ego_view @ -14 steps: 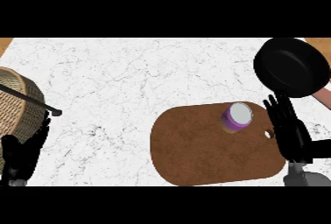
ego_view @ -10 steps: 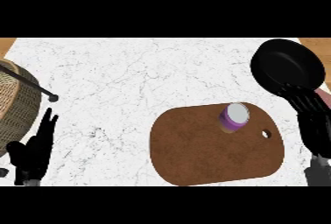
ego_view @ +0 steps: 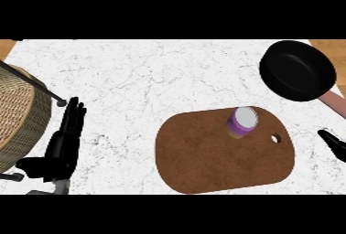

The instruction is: Pick the can from the cutting board and place it in the pot

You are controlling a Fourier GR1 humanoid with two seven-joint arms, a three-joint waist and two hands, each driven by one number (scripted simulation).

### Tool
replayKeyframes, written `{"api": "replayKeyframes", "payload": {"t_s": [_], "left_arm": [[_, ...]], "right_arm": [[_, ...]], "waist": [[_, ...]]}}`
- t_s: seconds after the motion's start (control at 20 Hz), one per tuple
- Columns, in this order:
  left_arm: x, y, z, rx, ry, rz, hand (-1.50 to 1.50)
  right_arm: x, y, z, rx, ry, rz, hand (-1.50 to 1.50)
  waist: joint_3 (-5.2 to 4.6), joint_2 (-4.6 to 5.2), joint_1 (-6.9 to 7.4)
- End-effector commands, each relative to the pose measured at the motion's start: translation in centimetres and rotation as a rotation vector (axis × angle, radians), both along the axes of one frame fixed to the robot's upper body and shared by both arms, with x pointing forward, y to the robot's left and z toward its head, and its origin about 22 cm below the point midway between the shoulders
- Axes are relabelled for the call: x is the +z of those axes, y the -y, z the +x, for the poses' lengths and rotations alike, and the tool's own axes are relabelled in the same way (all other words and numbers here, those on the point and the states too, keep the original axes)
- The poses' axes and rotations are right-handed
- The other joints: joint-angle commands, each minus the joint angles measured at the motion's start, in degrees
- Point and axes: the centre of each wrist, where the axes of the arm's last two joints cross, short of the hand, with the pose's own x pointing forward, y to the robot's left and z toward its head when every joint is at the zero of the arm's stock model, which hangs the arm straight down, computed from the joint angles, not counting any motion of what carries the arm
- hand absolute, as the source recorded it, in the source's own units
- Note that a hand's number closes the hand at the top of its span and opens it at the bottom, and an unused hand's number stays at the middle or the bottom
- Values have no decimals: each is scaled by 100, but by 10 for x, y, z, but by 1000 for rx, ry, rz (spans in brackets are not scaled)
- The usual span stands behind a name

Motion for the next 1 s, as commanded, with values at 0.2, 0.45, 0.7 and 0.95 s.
{"api": "replayKeyframes", "payload": {"t_s": [0.2,0.45,0.7,0.95], "left_arm": [[7,1,7,-32,29,-24,0],[0,20,-2,-35,23,-19,0],[7,17,4,-30,55,-11,0],[11,28,6,-44,46,-8,0]], "right_arm": [[9,-44,-59,33,137,-140,-150],[30,-32,-76,-15,-127,-416,-150],[43,-41,-85,-34,-409,-685,-150],[53,-80,-69,-84,-523,-715,-150]], "waist": [[0,37,112],[-14,45,116],[-30,70,189],[-3,60,257]]}}
